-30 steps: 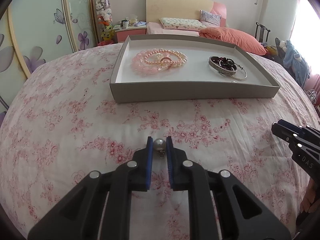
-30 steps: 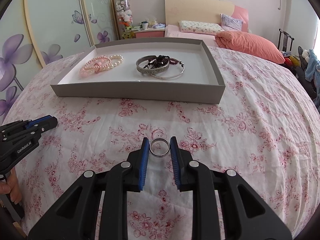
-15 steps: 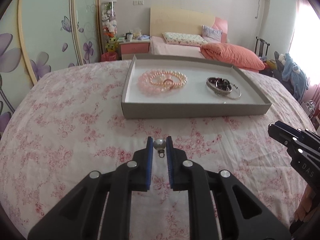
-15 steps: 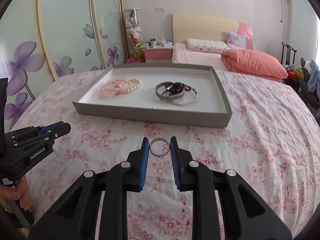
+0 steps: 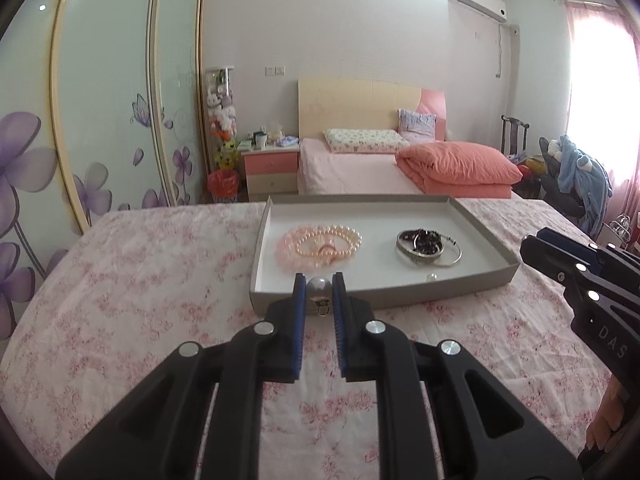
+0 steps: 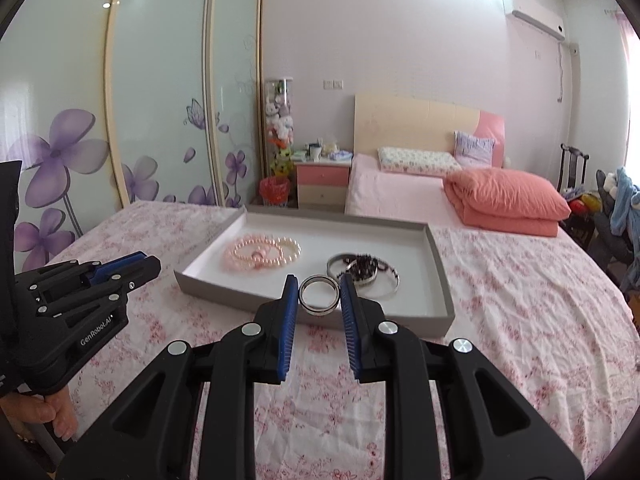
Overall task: Organize jewelry
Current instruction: 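Carry the pearl earring and silver ring over the grey tray, then lower both items into the tray and open both tools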
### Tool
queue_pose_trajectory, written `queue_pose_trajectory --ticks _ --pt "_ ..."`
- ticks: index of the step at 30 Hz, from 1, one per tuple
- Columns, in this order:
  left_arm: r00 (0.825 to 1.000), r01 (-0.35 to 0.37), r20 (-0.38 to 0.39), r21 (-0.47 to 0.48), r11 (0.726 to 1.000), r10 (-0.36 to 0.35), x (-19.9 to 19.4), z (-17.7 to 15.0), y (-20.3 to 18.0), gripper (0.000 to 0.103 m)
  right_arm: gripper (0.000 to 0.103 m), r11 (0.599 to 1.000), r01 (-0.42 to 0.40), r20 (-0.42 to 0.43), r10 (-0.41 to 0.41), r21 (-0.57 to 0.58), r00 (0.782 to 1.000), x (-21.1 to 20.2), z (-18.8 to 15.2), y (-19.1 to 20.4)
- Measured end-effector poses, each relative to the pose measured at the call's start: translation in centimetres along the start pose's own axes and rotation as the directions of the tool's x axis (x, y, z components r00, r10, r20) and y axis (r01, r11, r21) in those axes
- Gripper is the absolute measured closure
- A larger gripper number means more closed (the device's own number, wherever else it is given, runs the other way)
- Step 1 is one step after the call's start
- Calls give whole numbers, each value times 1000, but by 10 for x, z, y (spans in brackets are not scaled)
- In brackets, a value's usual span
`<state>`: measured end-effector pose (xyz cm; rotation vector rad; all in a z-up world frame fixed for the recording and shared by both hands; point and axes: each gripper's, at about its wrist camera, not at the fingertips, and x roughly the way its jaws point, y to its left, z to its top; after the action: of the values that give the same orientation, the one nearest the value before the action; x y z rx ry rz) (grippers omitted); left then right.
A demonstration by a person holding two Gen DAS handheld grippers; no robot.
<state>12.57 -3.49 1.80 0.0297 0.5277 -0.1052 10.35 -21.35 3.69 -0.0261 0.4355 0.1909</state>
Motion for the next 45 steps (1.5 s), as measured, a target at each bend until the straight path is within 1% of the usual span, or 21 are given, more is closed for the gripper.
queue_pose_trajectory --ticks 5,15,21,23,27,30,33,38,45 --pt "1000 6 27 8 1000 -7 -1 8 -3 89 80 1000 0 38 0 -8 999 -1 8 0" --pt "999 11 46 12 1000 -12 9 22 -5 89 80 1000 11 54 -11 -4 998 10 18 -4" --pt "998 12 64 28 1000 -14 23 36 -9 89 80 999 33 74 -34 15 997 27 29 -11" --pt "998 16 67 30 999 -18 33 42 -11 89 80 999 43 75 -45 23 996 40 33 -16" --pt "998 13 63 26 1000 -14 55 52 -12 89 80 997 63 46 -65 41 997 70 35 -26" --pt "999 15 40 18 1000 -16 77 55 -14 89 80 995 66 7 -67 68 998 93 35 -33" --pt "1000 26 0 2 1000 -26 101 57 -14 89 80 994 64 -30 -62 86 998 113 35 -37" --pt "998 32 -60 -19 999 -33 131 53 -11 89 80 993 63 -71 -56 96 996 132 30 -41" --pt "996 36 -85 -9 999 -37 152 51 -13 89 80 992 63 -114 -50 111 992 148 25 -41"
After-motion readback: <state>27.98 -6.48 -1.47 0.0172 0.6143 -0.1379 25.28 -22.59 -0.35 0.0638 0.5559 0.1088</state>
